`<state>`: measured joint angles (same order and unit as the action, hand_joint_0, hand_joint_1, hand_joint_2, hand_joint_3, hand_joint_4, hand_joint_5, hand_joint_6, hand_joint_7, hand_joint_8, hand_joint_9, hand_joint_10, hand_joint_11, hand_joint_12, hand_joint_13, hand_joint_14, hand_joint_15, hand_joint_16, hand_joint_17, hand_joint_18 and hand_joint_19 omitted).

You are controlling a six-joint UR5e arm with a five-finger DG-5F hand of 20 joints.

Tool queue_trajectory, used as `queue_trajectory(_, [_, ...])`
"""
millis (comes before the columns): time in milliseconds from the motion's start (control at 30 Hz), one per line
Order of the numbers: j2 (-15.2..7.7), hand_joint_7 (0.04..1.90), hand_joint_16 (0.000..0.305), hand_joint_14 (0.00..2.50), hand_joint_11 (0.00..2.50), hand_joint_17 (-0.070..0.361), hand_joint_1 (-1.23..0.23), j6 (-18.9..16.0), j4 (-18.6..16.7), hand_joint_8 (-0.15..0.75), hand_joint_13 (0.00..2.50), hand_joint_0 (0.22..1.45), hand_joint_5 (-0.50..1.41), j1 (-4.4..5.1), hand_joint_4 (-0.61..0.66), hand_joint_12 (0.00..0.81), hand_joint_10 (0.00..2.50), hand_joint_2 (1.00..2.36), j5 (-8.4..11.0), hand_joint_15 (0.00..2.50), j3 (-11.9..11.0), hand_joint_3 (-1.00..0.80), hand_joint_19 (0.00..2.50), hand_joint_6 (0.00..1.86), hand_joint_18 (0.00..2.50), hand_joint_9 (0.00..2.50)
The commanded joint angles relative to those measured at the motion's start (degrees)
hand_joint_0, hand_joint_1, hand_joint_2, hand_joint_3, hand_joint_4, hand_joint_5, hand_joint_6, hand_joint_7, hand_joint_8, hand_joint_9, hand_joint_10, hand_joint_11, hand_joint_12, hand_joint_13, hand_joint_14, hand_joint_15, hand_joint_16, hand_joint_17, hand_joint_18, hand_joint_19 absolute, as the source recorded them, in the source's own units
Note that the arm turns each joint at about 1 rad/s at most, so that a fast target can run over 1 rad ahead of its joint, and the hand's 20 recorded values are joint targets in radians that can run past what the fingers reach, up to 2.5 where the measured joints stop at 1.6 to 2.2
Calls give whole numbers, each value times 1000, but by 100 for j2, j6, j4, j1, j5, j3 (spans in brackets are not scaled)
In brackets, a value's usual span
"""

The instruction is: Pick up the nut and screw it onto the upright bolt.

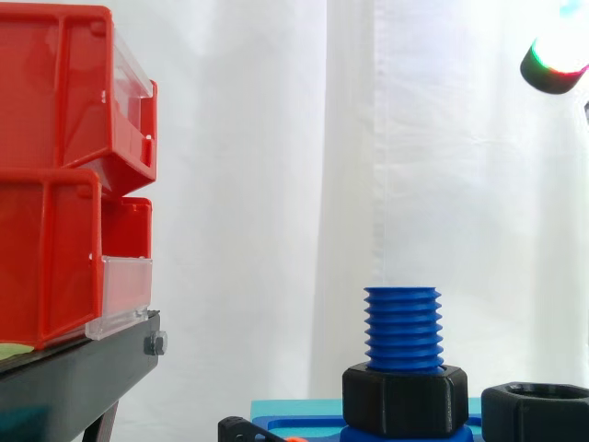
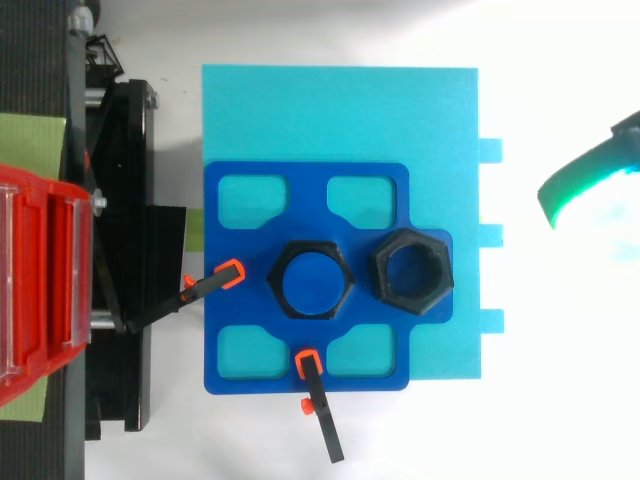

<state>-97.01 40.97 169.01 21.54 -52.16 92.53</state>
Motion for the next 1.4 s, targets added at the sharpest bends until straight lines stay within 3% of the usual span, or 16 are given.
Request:
queue_trajectory(0, [-64, 742, 40, 0, 0, 91, -585, 1309, -140, 261, 686, 499, -145, 35, 245, 254, 0, 1000, 356, 11, 2, -500, 128, 502, 553, 978])
queue_trajectory(33, [-161, 741, 39, 0, 0, 89, -583, 1563, -254, 253, 711, 501, -144, 87, 244, 246, 0, 1000, 531, 15, 2, -500, 119, 502, 558, 999])
queue_trajectory(133, [-284, 741, 37, 0, 0, 82, -580, 1669, -395, 240, 710, 502, -149, 140, 229, 245, 0, 1000, 681, 10, -7, -500, 95, 502, 539, 969])
queue_trajectory(200, [-424, 741, 34, 0, 0, 77, -584, 1730, -667, 237, 654, 502, -163, 219, 203, 253, 0, 1000, 786, 0, -7, -500, 54, 502, 465, 883])
queue_trajectory(300, [-723, 702, 35, 0, 0, 80, -585, 2047, -1239, 231, 485, 487, -196, 369, 166, 287, 0, 1000, 883, 0, -60, -500, 0, 502, 248, 672])
queue_trajectory(433, [-908, 592, 37, 0, 0, 84, -602, 2205, -1441, 197, 181, 461, -251, 465, 109, 311, 0, 1000, 1085, 0, -60, -500, 0, 501, 0, 330])
queue_trajectory(533, [-952, 566, 42, 0, 0, 93, -588, 2319, -1669, 178, 33, 440, -280, 544, 62, 321, 0, 1000, 1243, 0, -60, -500, 0, 500, 0, 150])
queue_trajectory(567, [-969, 566, 44, 0, 0, 99, -571, 2521, -1898, 165, 0, 428, -294, 615, 41, 322, 0, 1000, 1366, 0, -60, -500, 0, 501, 0, 52])
queue_trajectory(700, [-1013, 566, 47, 0, 0, 105, -564, 3145, -2249, 168, 0, 410, -300, 782, 32, 335, 0, 1000, 1753, 0, -60, -500, 0, 500, 0, 0])
queue_trajectory(800, [-1171, 566, 48, 0, 0, 108, -567, 3277, -2337, 165, 0, 408, -300, 878, 29, 338, 0, 1000, 1955, 0, -60, -500, 0, 500, 0, 0])
queue_trajectory(900, [-1242, 570, 48, 0, 0, 109, -570, 3233, -2346, 166, 0, 406, -300, 931, 31, 339, 0, 1000, 2096, 0, -60, -500, 0, 501, 0, 0])
queue_trajectory(1000, [-1453, 566, 49, 0, 0, 109, -570, 3163, -2372, 169, 0, 408, -300, 1010, 41, 339, 0, 1000, 2307, 0, -60, -500, 0, 501, 0, 0])
queue_trajectory(1267, [-1461, 577, 48, 0, 0, 108, -562, 3163, -2372, 176, 0, 410, -300, 1063, 47, 341, 0, 1000, 2395, 0, -60, -500, 0, 501, 0, 0])
queue_trajectory(1367, [-1461, 582, 48, 0, 0, 108, -559, 3233, -2302, 176, 0, 410, -300, 1037, 46, 342, 0, 1000, 2359, 0, -60, -500, 0, 501, 0, 0])
